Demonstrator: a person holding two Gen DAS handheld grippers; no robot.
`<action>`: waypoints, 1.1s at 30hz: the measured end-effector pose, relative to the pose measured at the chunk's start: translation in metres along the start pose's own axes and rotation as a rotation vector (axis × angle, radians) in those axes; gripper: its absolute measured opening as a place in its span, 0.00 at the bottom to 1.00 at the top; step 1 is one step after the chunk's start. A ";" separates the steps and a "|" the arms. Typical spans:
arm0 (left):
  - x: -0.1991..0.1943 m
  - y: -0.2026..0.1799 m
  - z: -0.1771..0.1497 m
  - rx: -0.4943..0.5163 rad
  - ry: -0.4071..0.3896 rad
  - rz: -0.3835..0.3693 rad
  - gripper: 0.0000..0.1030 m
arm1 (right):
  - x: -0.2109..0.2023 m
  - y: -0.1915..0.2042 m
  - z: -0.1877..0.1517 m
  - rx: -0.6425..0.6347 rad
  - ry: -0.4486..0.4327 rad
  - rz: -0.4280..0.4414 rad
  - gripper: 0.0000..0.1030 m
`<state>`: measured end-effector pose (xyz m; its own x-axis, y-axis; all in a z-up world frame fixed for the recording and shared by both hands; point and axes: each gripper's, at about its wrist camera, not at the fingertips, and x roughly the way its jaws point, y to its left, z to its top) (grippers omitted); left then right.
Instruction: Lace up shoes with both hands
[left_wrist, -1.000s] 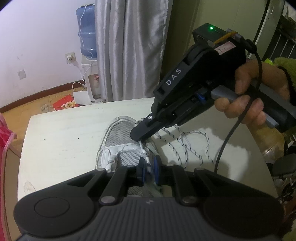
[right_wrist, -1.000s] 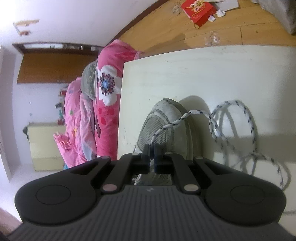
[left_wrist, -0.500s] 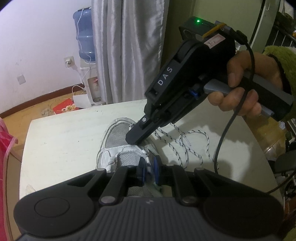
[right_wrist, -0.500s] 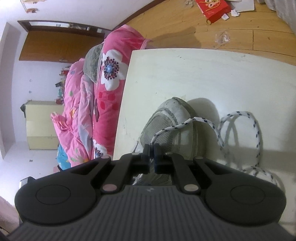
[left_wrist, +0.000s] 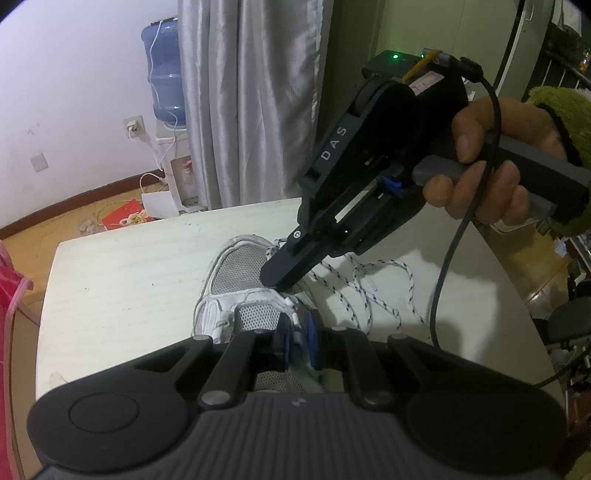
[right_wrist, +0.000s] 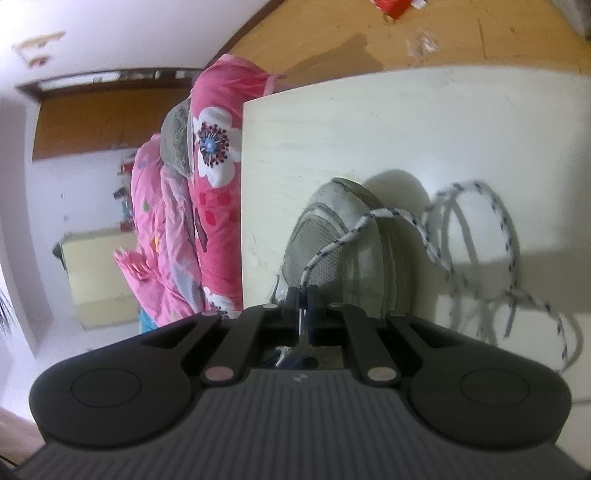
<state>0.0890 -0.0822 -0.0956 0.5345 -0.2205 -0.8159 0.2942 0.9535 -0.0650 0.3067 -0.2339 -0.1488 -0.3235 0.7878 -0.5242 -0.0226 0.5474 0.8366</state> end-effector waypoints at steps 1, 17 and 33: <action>0.000 0.000 0.000 0.001 -0.001 0.000 0.09 | 0.000 -0.001 -0.001 0.007 0.001 0.003 0.03; 0.002 0.004 -0.002 -0.002 -0.005 -0.003 0.09 | -0.003 -0.001 -0.006 0.056 0.004 -0.013 0.02; 0.003 0.004 -0.003 -0.002 -0.011 -0.007 0.09 | 0.003 0.000 -0.007 0.075 0.035 0.004 0.02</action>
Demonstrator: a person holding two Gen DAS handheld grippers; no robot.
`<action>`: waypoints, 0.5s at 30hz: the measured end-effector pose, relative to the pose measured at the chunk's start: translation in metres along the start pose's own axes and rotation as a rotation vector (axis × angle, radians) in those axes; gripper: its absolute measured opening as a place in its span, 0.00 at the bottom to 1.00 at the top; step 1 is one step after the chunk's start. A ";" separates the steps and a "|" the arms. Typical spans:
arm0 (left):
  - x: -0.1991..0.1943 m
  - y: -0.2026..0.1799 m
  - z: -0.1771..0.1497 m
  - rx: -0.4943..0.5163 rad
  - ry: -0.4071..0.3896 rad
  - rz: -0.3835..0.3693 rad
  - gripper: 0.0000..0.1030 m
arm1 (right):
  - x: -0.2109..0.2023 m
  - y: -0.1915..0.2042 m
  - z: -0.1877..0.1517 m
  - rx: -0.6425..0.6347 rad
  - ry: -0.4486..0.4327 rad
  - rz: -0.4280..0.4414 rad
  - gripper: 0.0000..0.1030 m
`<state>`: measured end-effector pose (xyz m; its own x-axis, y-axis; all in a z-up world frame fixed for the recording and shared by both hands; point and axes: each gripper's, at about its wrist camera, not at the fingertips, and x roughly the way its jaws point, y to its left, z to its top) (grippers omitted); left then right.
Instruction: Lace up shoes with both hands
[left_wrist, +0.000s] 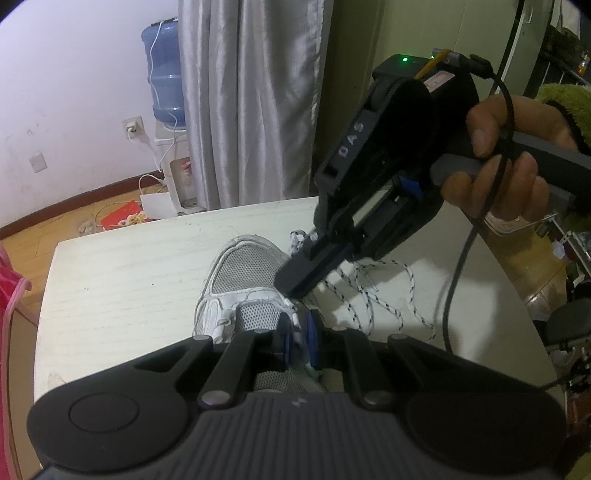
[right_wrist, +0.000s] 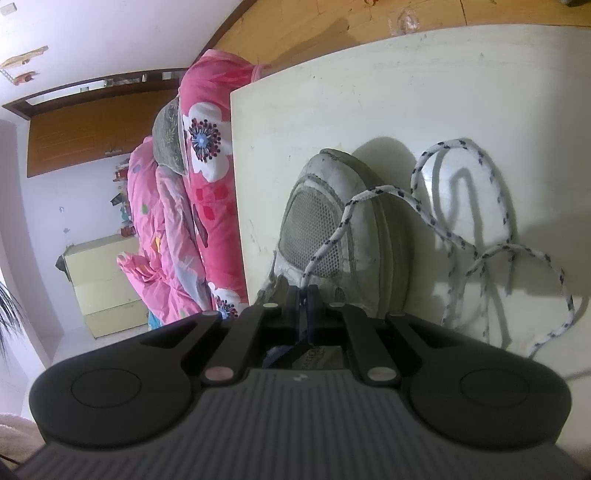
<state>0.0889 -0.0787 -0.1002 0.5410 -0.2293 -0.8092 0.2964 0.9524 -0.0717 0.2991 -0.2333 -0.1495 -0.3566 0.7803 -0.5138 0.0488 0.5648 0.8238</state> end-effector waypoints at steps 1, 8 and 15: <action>0.000 0.000 0.000 -0.001 -0.001 0.000 0.09 | -0.001 -0.001 0.001 0.006 -0.007 0.008 0.02; 0.000 -0.002 -0.001 -0.001 -0.003 0.000 0.10 | 0.001 -0.004 0.007 0.067 -0.011 0.009 0.06; 0.000 -0.003 -0.002 -0.004 -0.006 -0.001 0.10 | -0.006 0.004 0.010 0.044 -0.041 -0.012 0.06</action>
<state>0.0864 -0.0806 -0.1010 0.5449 -0.2317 -0.8058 0.2942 0.9528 -0.0750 0.3110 -0.2327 -0.1454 -0.3186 0.7831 -0.5341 0.0860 0.5850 0.8064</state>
